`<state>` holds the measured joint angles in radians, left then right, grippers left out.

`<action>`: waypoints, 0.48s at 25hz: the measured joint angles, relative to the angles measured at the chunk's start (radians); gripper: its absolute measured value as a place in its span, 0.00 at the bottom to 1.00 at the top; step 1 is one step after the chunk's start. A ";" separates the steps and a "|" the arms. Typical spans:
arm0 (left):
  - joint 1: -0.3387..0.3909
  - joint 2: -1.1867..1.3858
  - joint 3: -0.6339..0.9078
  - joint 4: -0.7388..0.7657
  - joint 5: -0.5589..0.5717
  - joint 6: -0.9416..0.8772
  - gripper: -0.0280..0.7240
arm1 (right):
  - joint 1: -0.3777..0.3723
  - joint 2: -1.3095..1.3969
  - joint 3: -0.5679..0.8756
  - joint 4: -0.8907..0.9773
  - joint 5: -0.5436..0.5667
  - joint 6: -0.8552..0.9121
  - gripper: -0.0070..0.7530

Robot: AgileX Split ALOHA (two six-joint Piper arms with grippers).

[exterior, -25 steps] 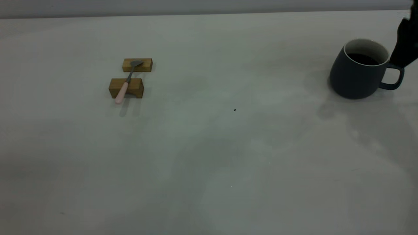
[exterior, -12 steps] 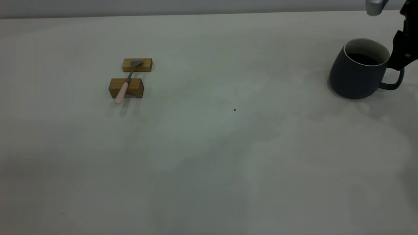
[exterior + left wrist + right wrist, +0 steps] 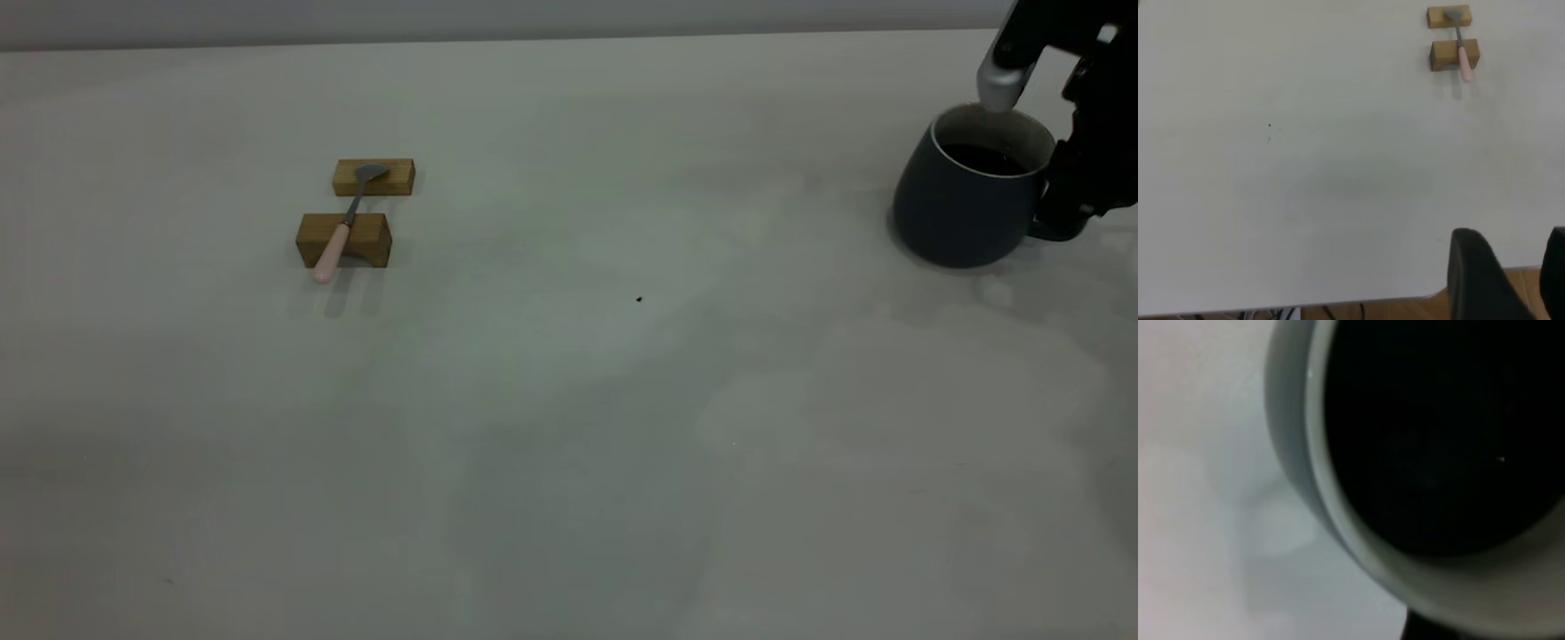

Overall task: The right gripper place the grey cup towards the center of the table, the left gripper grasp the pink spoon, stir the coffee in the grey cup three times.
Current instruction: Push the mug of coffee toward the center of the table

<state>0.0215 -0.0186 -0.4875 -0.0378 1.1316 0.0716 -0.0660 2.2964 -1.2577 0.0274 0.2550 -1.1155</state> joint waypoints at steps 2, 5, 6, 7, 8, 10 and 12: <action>0.000 0.000 0.000 0.000 0.000 0.000 0.45 | 0.013 0.014 0.000 -0.002 -0.030 -0.010 0.72; 0.000 0.000 0.000 0.000 0.000 0.000 0.45 | 0.048 0.025 -0.001 -0.002 -0.066 -0.025 0.72; 0.000 0.000 0.000 0.000 0.000 0.000 0.45 | 0.063 0.028 -0.001 -0.001 -0.074 -0.034 0.72; 0.000 0.000 0.000 0.000 0.000 0.000 0.45 | 0.080 0.033 -0.001 -0.001 -0.083 -0.043 0.72; 0.000 0.000 0.000 0.000 0.000 0.000 0.45 | 0.094 0.038 -0.001 -0.001 -0.088 -0.048 0.72; 0.000 0.000 0.000 0.000 0.000 0.000 0.45 | 0.126 0.050 -0.001 -0.001 -0.113 -0.052 0.72; 0.000 0.000 0.000 0.000 0.000 0.000 0.45 | 0.156 0.061 -0.001 0.000 -0.142 -0.056 0.72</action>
<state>0.0215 -0.0186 -0.4875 -0.0378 1.1316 0.0716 0.0896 2.3578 -1.2587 0.0275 0.1128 -1.1717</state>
